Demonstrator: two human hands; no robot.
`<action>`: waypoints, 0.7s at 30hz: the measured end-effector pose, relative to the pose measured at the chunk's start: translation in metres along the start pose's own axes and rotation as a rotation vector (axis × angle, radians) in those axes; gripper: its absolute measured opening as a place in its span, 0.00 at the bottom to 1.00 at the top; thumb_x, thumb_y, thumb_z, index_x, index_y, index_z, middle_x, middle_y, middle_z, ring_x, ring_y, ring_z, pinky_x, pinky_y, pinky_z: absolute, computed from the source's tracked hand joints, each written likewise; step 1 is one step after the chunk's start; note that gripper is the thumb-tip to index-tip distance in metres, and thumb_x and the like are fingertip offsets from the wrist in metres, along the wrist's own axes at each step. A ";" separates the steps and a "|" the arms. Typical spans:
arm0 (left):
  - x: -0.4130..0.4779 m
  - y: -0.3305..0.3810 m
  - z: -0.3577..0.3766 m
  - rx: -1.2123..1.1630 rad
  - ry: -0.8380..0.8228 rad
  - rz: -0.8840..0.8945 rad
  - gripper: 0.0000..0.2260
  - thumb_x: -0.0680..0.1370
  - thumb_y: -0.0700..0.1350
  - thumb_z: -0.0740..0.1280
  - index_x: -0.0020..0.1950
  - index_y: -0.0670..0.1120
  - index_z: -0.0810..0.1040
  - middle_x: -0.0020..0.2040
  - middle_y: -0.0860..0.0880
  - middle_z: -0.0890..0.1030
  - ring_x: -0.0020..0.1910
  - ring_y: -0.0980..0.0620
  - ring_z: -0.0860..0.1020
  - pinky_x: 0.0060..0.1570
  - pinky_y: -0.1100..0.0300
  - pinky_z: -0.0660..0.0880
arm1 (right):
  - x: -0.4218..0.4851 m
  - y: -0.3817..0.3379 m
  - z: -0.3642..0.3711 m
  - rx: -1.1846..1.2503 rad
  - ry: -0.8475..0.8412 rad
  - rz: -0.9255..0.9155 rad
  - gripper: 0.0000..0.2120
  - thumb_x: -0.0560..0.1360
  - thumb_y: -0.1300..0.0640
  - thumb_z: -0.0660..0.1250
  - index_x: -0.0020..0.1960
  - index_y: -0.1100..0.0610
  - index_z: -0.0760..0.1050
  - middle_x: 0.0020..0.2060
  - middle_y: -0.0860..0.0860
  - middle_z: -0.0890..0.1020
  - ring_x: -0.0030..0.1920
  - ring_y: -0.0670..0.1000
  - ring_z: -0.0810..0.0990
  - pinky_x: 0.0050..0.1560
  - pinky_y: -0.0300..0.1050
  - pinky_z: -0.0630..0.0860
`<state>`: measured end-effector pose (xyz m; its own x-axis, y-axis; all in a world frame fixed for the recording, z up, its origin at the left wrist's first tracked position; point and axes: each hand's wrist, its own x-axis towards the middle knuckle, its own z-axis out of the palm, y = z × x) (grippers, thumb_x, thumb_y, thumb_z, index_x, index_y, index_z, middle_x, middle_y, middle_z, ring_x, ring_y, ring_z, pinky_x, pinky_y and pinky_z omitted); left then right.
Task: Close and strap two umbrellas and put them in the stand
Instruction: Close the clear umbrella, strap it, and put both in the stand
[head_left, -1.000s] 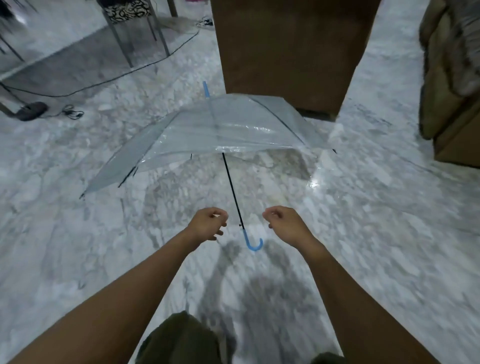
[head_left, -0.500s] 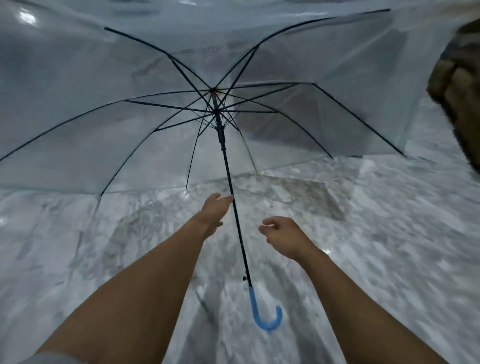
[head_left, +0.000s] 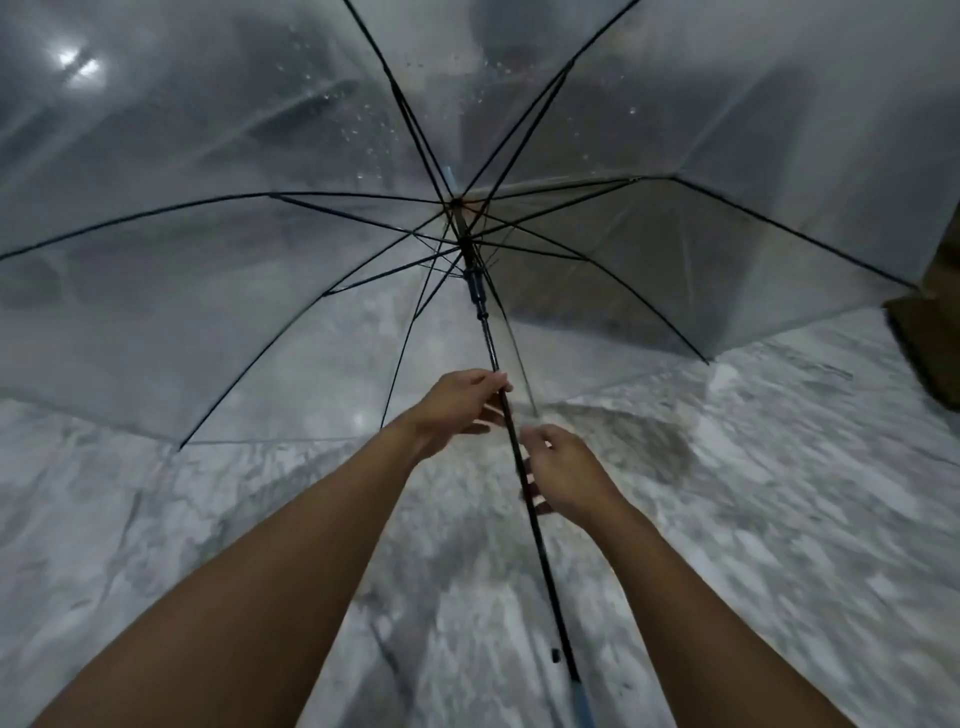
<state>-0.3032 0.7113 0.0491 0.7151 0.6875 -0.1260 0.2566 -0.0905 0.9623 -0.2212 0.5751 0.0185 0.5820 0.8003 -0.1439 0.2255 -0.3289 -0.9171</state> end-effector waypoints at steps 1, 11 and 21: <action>-0.004 0.007 0.000 -0.004 -0.025 0.006 0.13 0.82 0.52 0.61 0.53 0.44 0.79 0.45 0.46 0.82 0.43 0.50 0.81 0.49 0.55 0.75 | -0.003 -0.004 0.001 0.003 0.021 -0.017 0.16 0.83 0.46 0.53 0.51 0.53 0.75 0.41 0.51 0.79 0.38 0.52 0.78 0.40 0.46 0.76; -0.022 0.078 0.010 -0.512 0.082 0.026 0.16 0.83 0.52 0.57 0.57 0.39 0.74 0.48 0.41 0.80 0.46 0.44 0.81 0.51 0.50 0.80 | -0.052 -0.036 -0.003 -0.155 0.284 -0.272 0.18 0.84 0.49 0.48 0.40 0.54 0.67 0.37 0.51 0.75 0.38 0.54 0.74 0.39 0.48 0.68; -0.001 0.080 0.001 -0.925 0.228 0.067 0.11 0.84 0.44 0.56 0.45 0.41 0.71 0.34 0.46 0.69 0.31 0.50 0.71 0.30 0.57 0.81 | -0.085 -0.009 -0.033 -0.151 0.061 -0.246 0.16 0.82 0.39 0.52 0.50 0.45 0.74 0.34 0.42 0.75 0.37 0.45 0.74 0.42 0.47 0.72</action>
<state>-0.2825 0.7029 0.1257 0.5404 0.8344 -0.1080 -0.4662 0.4038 0.7872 -0.2472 0.4933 0.0511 0.5398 0.8355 0.1029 0.4771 -0.2029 -0.8551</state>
